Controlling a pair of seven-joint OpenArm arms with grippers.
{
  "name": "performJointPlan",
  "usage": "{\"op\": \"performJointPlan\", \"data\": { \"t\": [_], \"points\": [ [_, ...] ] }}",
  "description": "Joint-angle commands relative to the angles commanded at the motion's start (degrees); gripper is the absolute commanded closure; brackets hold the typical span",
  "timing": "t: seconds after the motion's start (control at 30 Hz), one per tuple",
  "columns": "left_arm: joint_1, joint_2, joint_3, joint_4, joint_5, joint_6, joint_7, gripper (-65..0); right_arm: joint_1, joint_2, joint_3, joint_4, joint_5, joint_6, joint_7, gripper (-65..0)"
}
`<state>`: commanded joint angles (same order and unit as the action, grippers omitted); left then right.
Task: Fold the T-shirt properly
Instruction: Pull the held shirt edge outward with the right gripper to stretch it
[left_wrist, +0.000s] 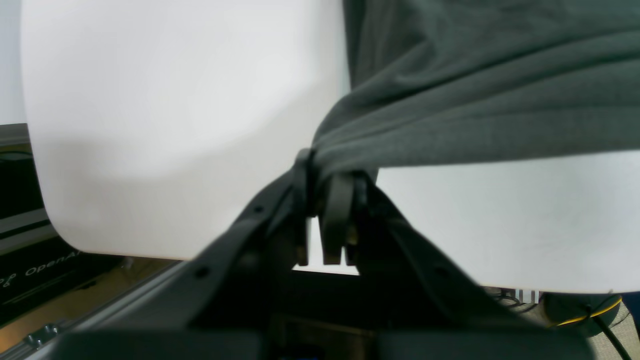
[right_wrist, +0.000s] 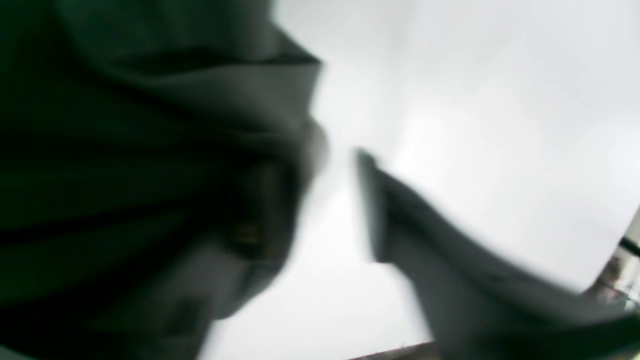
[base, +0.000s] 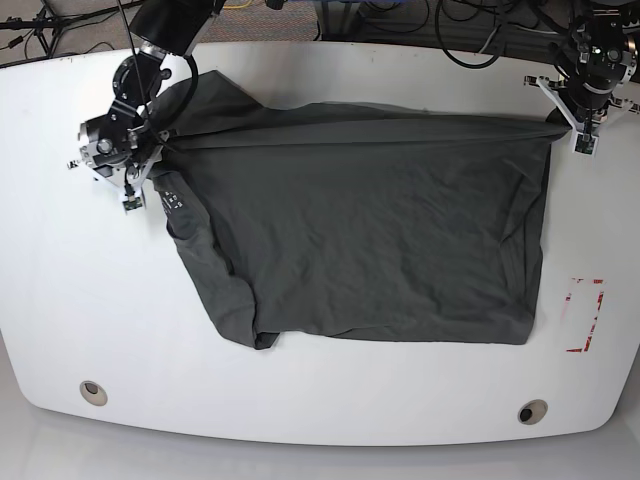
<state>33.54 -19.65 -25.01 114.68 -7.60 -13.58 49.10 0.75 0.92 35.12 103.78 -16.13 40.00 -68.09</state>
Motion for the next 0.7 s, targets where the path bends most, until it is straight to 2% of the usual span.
{"op": "performJointPlan", "data": {
  "t": [0.07, 0.13, 0.27, 0.4, 0.57, 0.7],
  "points": [
    [0.0, 0.0, 0.0, 0.0, 0.35, 0.0, 0.0, 0.0, -0.26, 0.18, 0.09, 2.11, 3.78, 0.0, -1.49, -60.6],
    [0.0, 0.0, 0.0, 0.0, 0.62, 0.0, 0.0, 0.0, -0.44, 0.18, 0.18, 4.22, 6.59, 0.0, -2.37, -59.3],
    [0.09, 0.09, 0.0, 0.0, 0.7, 0.0, 0.0, 0.0, -1.67, 0.18, 0.18, 8.53, 13.98, 0.0, -2.99, -51.8],
    [0.26, 0.18, 0.0, 0.0, 0.7, 0.0, 0.0, 0.0, -1.76, 0.18, 0.09, 9.05, 19.96, 0.0, -3.16, -49.1],
    [0.26, 0.18, 0.0, 0.0, 0.7, 0.0, 0.0, 0.0, -1.41, 0.18, 0.44, 9.05, 21.36, 0.0, -2.9, -48.8],
    [0.35, 0.18, 0.0, 0.0, 0.7, 0.0, 0.0, 0.0, -0.97, -0.09, 4.57, 9.05, 21.1, 0.0, -3.25, -48.8]
  ]
}}
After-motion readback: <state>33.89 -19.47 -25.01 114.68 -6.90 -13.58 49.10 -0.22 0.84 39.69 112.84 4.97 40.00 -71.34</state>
